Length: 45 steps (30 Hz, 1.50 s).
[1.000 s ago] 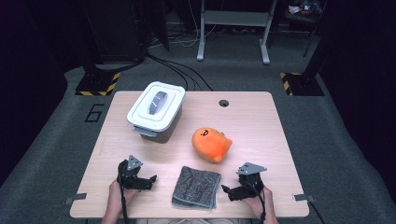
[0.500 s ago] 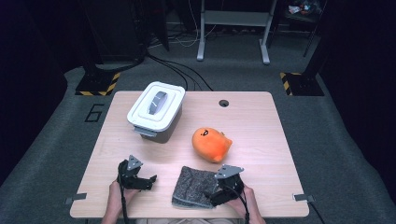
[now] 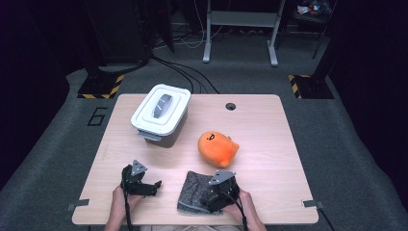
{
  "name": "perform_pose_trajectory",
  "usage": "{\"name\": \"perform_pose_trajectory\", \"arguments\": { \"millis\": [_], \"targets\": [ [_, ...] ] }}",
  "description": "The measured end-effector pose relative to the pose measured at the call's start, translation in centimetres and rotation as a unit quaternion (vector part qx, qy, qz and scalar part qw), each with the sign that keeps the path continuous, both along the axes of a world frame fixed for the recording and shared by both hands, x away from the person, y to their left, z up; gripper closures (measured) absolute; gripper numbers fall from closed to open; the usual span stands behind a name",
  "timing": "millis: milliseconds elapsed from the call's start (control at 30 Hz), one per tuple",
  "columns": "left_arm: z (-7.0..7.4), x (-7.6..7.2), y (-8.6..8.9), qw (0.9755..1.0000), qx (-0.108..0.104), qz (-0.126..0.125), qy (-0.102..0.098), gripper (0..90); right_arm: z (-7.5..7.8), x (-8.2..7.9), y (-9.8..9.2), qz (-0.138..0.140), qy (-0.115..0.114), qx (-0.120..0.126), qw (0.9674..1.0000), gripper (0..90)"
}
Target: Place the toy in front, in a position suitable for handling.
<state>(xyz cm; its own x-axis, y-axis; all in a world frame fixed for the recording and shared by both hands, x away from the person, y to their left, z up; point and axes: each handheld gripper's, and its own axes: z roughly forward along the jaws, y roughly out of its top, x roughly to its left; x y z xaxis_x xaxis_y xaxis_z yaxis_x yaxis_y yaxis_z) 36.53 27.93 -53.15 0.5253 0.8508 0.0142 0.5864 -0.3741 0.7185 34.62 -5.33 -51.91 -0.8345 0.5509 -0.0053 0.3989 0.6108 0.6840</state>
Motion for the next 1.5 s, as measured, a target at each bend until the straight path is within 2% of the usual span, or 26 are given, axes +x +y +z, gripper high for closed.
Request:
{"name": "perform_pose_trajectory", "arguments": {
  "millis": [133,300,667,767,833,867,933,1167,1500],
  "targets": [
    [0.0,0.0,0.0,1.0000,0.000,0.000,0.000,0.0,-0.2,-0.1,-0.1,-0.003,-0.007,-0.001,1.0000,9.1],
    [0.0,0.0,0.0,1.0000,0.000,0.000,0.000,0.0,-0.1,-0.1,-0.3,-0.005,-0.001,-0.001,1.0000,19.2],
    [0.0,0.0,0.0,1.0000,0.001,-0.002,0.000,0.0,0.3,0.1,-1.1,-0.014,-0.005,0.009,0.9998,58.4],
    [0.0,0.1,0.0,1.0000,-0.001,-0.001,0.000,0.0,0.2,0.1,-1.2,-0.013,-0.003,0.018,0.9998,65.5],
    [0.0,0.0,0.0,1.0000,-0.002,0.000,0.000,0.0,0.3,0.2,-1.4,-0.006,-0.007,0.020,0.9998,67.7],
    [0.0,0.1,0.0,1.0000,-0.001,-0.001,0.000,0.0,0.3,0.1,-1.4,-0.015,-0.002,0.027,0.9995,68.5],
    [0.0,0.1,0.0,1.0000,-0.001,-0.001,-0.001,0.0,0.4,0.2,-1.6,-0.010,-0.003,0.032,0.9994,69.6],
    [0.0,0.1,0.0,1.0000,-0.001,-0.001,-0.001,0.0,1.0,-0.1,-2.5,-0.004,-0.001,0.045,0.9990,70.6],
    [0.0,0.1,0.0,1.0000,-0.001,-0.001,-0.001,0.0,2.1,-0.7,-4.2,0.000,0.000,0.045,0.9990,70.7]
  ]
}}
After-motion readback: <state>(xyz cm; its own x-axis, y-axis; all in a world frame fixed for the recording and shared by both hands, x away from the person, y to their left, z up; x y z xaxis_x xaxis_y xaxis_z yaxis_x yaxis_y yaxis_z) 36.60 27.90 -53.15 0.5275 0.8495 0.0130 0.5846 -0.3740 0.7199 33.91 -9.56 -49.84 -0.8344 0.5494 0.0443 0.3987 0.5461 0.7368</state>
